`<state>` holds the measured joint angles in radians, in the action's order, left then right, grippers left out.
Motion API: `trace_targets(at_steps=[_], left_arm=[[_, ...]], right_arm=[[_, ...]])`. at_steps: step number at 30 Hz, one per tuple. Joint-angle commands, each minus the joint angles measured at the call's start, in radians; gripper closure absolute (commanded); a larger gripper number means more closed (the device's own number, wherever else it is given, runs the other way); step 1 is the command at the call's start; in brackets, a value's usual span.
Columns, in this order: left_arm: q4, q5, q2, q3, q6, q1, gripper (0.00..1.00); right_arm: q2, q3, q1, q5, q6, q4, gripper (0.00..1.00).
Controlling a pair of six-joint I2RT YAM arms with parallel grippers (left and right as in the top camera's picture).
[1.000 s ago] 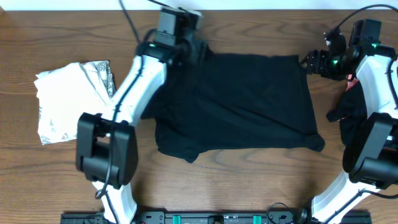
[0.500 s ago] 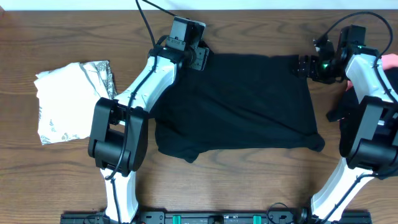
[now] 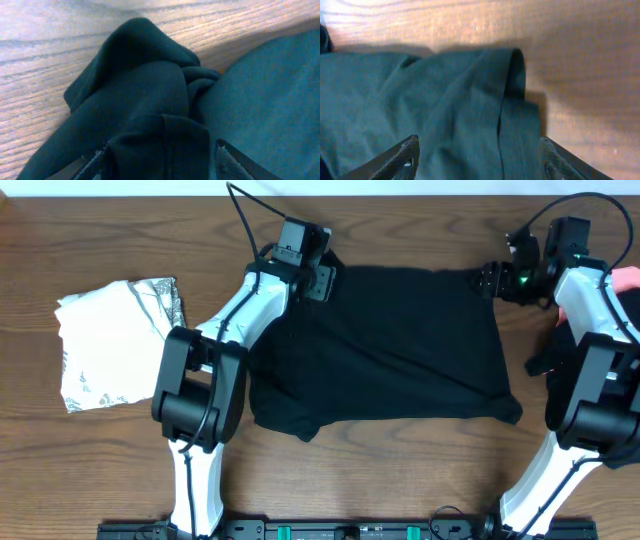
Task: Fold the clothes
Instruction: 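Grasp the shirt's far corners with left and right grippers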
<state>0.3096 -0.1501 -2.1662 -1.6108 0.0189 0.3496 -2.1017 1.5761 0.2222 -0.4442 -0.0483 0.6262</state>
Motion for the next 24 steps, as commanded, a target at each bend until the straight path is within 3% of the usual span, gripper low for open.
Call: trace_targets(at_steps=[1, 12, 14, 16, 19, 21, 24], left_arm=[[-0.002, 0.005, -0.006, -0.012, -0.016, 0.001, 0.35], [-0.002, 0.005, -0.006, -0.012, -0.032, 0.003, 0.35], [-0.001, 0.005, -0.006, -0.012, -0.032, 0.003, 0.35], [-0.001, 0.005, -0.006, -0.012, -0.032, 0.003, 0.37], [-0.001, 0.005, -0.006, -0.012, -0.032, 0.003, 0.61], [-0.001, 0.005, -0.006, -0.012, -0.032, 0.003, 0.78], [0.0, 0.004, -0.006, -0.012, -0.032, 0.003, 0.94]], right_arm=[[-0.046, 0.004, -0.019, -0.035, -0.013, -0.037, 0.28], [-0.167, 0.004, -0.079, -0.047, 0.012, -0.204, 0.34], [-0.19, 0.004, -0.087, -0.046, 0.033, -0.226, 0.41], [-0.205, 0.004, -0.088, -0.044, 0.051, -0.23, 0.6], [-0.211, 0.004, -0.086, -0.029, 0.059, -0.218, 0.99], [-0.209, 0.004, -0.081, -0.027, 0.059, -0.214, 0.99], [-0.203, 0.004, -0.064, -0.027, 0.068, -0.204, 0.99]])
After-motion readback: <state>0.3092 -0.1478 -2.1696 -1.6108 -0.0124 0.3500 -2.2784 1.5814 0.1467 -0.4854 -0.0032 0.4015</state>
